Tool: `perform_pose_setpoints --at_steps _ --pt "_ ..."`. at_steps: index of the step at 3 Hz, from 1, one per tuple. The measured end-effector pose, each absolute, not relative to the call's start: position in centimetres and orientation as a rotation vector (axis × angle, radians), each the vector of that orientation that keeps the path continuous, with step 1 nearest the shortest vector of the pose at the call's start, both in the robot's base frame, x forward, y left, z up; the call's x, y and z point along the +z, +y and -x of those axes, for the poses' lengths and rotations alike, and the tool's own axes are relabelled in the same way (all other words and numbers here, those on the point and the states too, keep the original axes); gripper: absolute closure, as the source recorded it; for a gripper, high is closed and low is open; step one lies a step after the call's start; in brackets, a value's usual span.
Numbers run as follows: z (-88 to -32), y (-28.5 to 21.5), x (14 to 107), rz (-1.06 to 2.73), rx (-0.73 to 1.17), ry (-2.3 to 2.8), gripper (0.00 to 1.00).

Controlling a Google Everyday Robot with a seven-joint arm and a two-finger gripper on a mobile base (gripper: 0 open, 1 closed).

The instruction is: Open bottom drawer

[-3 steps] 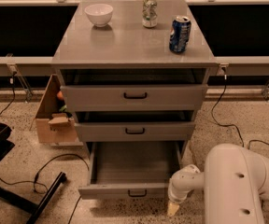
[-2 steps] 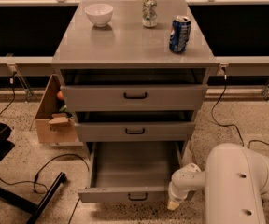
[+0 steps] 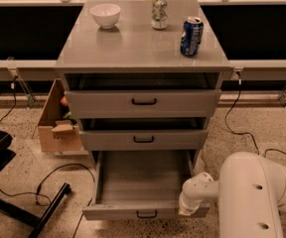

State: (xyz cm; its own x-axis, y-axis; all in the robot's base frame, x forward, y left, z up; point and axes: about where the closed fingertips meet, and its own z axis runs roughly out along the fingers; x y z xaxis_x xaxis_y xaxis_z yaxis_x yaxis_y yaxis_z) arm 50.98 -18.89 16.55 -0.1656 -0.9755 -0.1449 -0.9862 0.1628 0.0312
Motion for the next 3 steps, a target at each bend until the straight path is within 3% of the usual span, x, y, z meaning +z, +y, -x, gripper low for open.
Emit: perform_pose_setpoints --at_steps 1,2,3 --pt "-50.44 -18.85 16.63 1.974 0.180 2.324 0.14" --pt "-50.43 -18.85 16.62 1.974 0.180 2.324 0.00" --pt "-50.43 -18.85 16.62 1.974 0.180 2.324 0.00"
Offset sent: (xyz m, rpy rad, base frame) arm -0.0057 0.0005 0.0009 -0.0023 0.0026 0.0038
